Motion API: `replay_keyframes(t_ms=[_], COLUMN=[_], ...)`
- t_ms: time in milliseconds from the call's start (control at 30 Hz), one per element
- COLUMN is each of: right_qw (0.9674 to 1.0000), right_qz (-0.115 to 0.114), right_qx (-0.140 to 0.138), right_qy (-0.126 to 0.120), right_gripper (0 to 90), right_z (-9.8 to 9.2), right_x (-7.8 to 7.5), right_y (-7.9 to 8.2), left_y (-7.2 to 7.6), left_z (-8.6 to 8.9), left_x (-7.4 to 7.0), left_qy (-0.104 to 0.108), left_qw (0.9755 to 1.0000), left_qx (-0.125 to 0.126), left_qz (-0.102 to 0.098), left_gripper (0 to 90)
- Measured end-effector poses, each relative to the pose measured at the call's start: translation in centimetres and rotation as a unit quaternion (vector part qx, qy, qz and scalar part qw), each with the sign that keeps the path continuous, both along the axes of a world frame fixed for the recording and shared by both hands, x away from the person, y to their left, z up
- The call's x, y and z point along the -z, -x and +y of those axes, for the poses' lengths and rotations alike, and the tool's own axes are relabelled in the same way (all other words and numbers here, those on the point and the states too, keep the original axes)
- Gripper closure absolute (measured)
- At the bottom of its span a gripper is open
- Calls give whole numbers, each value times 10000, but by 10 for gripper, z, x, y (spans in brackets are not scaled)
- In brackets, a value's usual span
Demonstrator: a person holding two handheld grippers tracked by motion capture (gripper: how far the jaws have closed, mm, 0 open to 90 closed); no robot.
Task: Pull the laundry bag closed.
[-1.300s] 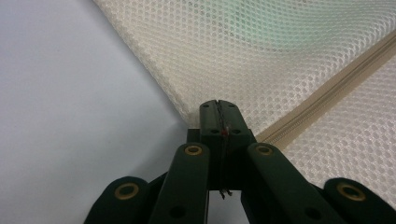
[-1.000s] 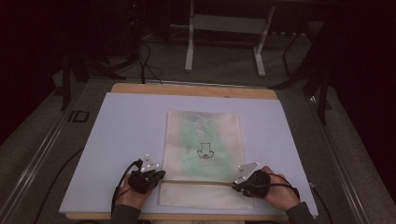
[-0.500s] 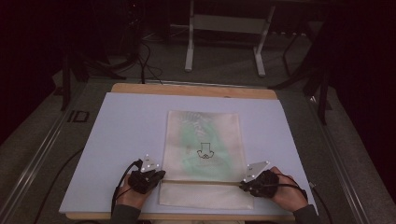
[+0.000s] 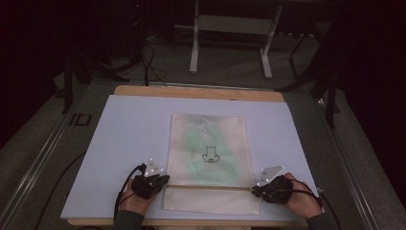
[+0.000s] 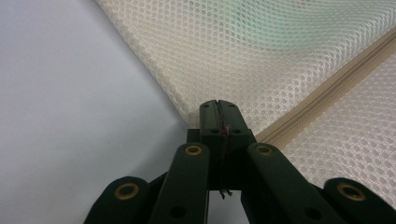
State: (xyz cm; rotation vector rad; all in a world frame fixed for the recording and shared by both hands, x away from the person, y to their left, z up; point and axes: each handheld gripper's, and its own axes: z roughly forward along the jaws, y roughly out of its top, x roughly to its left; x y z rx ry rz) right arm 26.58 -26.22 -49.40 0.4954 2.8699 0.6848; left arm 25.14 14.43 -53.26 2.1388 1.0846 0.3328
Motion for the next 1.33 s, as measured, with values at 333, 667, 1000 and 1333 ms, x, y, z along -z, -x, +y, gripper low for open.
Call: replay_keyframes(t_ms=[333,667,1000,1333], right_qw=[10000,9997,9976,9928], right_qz=[-16,-53,-133,-125], right_qx=[4,117,421,960], right_qy=[-29,-222,-536,-709], right_gripper=[810,710,635,615], right_z=[1,-4,-14,-28], right_x=[3,0,-5,-3], right_y=[1,1,-2,-10], left_y=[0,0,0,2], left_z=[0,1,2,8], left_x=[0,0,0,-4], left_qy=[-18,3,22,-101], left_qw=[10000,10000,9999,9994], left_qx=[18,69,74,-133], left_qz=[-39,-52,-72,-290], left_gripper=[893,891,882,873])
